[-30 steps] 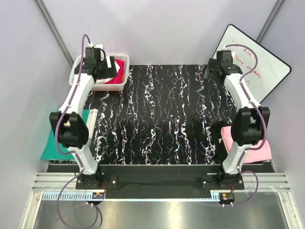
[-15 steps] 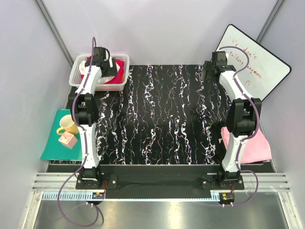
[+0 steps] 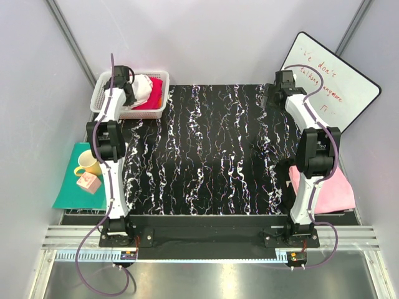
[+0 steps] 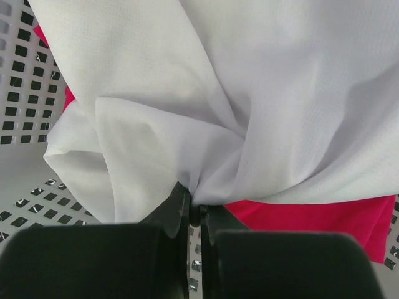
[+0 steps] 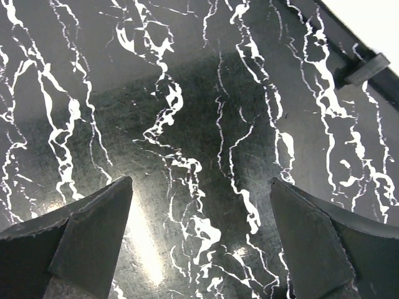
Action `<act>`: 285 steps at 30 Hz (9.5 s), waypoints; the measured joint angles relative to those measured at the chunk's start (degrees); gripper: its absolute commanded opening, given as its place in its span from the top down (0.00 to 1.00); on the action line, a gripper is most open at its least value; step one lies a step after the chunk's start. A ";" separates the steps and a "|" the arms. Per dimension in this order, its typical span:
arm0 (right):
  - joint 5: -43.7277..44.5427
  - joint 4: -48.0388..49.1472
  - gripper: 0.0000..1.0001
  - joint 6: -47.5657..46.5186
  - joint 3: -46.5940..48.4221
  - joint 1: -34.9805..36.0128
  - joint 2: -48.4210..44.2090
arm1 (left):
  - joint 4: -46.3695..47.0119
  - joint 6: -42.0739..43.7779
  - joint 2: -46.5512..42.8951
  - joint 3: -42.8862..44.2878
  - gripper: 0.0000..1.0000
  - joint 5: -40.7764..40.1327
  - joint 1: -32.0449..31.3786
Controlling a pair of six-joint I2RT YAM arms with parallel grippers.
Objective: Fold and stack the t-shirts
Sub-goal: Grab crumpled tshirt from bin with the left arm, then move the tshirt to the center of the board, then flatten out the tshirt
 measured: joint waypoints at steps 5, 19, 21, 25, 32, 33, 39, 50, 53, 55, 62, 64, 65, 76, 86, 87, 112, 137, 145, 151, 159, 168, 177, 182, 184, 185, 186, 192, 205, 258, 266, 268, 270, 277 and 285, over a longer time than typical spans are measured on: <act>-0.48 0.28 0.00 0.66 -0.44 1.20 0.00 | 2.82 -0.59 -4.68 -7.21 1.00 -0.61 -0.35; -1.38 -0.31 0.00 1.42 -2.84 3.61 -2.21 | 13.38 -2.32 -43.34 -26.88 1.00 3.58 -4.00; -1.38 -0.44 0.00 1.44 -2.84 3.58 -3.82 | 13.27 -2.34 -45.20 -26.80 1.00 5.88 -6.88; -1.25 -0.59 0.00 1.36 -2.84 3.58 -7.41 | 12.83 -3.67 -45.83 -26.99 1.00 11.58 -14.69; 3.19 -1.25 0.00 0.42 -2.84 3.28 -11.26 | 9.86 -8.98 -34.71 -18.69 1.00 29.97 -26.95; 3.61 -1.38 0.00 0.42 -2.84 3.10 -11.52 | 9.86 -9.60 -33.03 -17.92 1.00 31.74 -28.00; 3.72 -1.62 0.00 0.59 -2.84 -0.59 -12.46 | 8.07 -13.51 -21.68 -17.27 0.72 45.53 -32.20; 2.86 -1.84 0.00 0.13 -7.32 -1.27 -14.45 | -5.33 -9.46 -18.27 -37.55 0.01 37.13 -30.77; 1.51 -1.81 0.00 0.20 -9.62 -1.29 -15.56 | -6.91 -8.55 -21.55 -36.85 0.01 32.37 -31.69; 0.17 -1.79 0.00 0.39 -11.02 -1.27 -15.98 | -7.76 -7.37 -24.11 -33.66 0.01 29.42 -33.51; -3.63 -2.10 0.00 1.46 -13.88 -1.27 -15.98 | -9.18 -1.95 -20.22 -7.61 0.01 26.97 -44.11; -4.04 -2.05 0.00 1.66 -13.88 -1.27 -15.98 | -8.79 -1.31 -17.99 -4.85 0.01 27.50 -46.62; -4.11 -2.03 0.00 1.70 -13.88 -1.27 -15.98 | -8.87 -1.05 -16.68 -4.48 0.01 27.61 -47.56; -6.88 -2.05 0.00 3.23 -13.79 -1.29 -13.25 | -12.09 1.64 -4.79 -6.40 0.28 20.55 -48.37; -9.92 -1.75 0.00 4.04 -15.56 -1.29 -13.16 | -10.21 2.51 -3.69 -7.58 1.00 16.74 -48.59; -10.43 -1.77 0.00 4.15 -16.28 -1.29 -13.16 | -9.51 2.29 -4.83 -9.05 1.00 15.65 -48.63; -38.66 -2.21 0.05 6.25 -18.10 3.06 -4.72 | -8.72 -20.76 -37.44 -54.64 0.01 4.37 -39.82; -34.12 -3.96 0.01 7.41 -13.35 2.91 -2.95 | -9.49 7.58 -13.09 -28.74 0.33 -4.92 -55.65; -33.35 -4.59 0.00 7.67 -12.68 2.69 -2.29 | -9.84 7.56 -12.13 -28.50 1.00 -5.86 -55.78; -33.68 -4.81 0.01 7.65 -12.68 2.69 -1.62 | -10.69 4.81 -13.84 -28.52 1.00 -11.39 -55.71; -36.33 -4.83 0.03 6.08 -12.63 3.91 -1.33 | -12.37 -3.72 -30.62 -29.29 1.00 -19.23 -50.58; -39.87 -5.46 0.07 3.85 -11.08 17.42 -1.40 | -22.91 -19.17 -51.12 -41.38 1.00 -25.79 -41.27; -43.50 -6.64 0.07 3.82 -10.21 22.99 -1.40 | -33.33 -39.56 -68.83 -55.95 1.00 -24.65 -41.62; -43.43 -7.02 0.09 3.80 -11.13 23.39 -0.52 | -35.78 -45.57 -76.02 -61.00 1.00 -23.63 -41.62; -43.47 -6.91 0.11 3.80 -11.13 24.00 0.90 | -35.85 -46.66 -76.04 -61.75 1.00 -23.54 -41.62; -43.67 -6.88 0.11 3.82 -11.08 24.35 1.70 | -35.91 -46.99 -75.71 -62.07 1.00 -23.45 -41.62; -44.09 -6.97 0.11 3.85 -10.91 24.81 2.82 | -35.89 -47.15 -75.34 -62.34 1.00 -23.37 -41.62; -47.50 -7.32 0.14 5.09 -6.56 27.89 9.33 | -35.85 -47.28 -71.69 -62.79 1.00 -22.60 -41.62; -50.93 -7.65 0.58 8.09 3.43 29.42 18.21 | -35.78 -46.56 -70.84 -62.79 1.00 -21.42 -41.62; -2.67 -17.07 1.00 -6.54 30.64 18.60 -8.24 | -20.52 -23.65 -71.19 -50.12 1.00 -22.47 -31.82; -1.95 -17.94 1.00 -8.17 30.86 18.60 -17.88 | -14.19 -18.34 -77.81 -49.94 1.00 -15.54 -31.82; -0.39 -17.90 1.00 -9.40 31.01 18.60 -22.25 | -12.28 -17.11 -79.38 -50.69 1.00 -11.39 -31.82; 1.64 -17.99 1.00 -11.15 33.16 18.62 -26.08 | -10.27 -16.22 -79.52 -50.73 1.00 -6.25 -31.82; 1.53 -14.97 1.00 -12.66 45.00 18.60 -26.34 | -5.35 -17.07 -77.42 -50.88 1.00 2.99 -35.43; -10.97 -11.19 1.00 -8.13 52.57 18.60 -5.95 | -6.95 -23.65 -85.37 -58.73 1.00 0.17 -35.43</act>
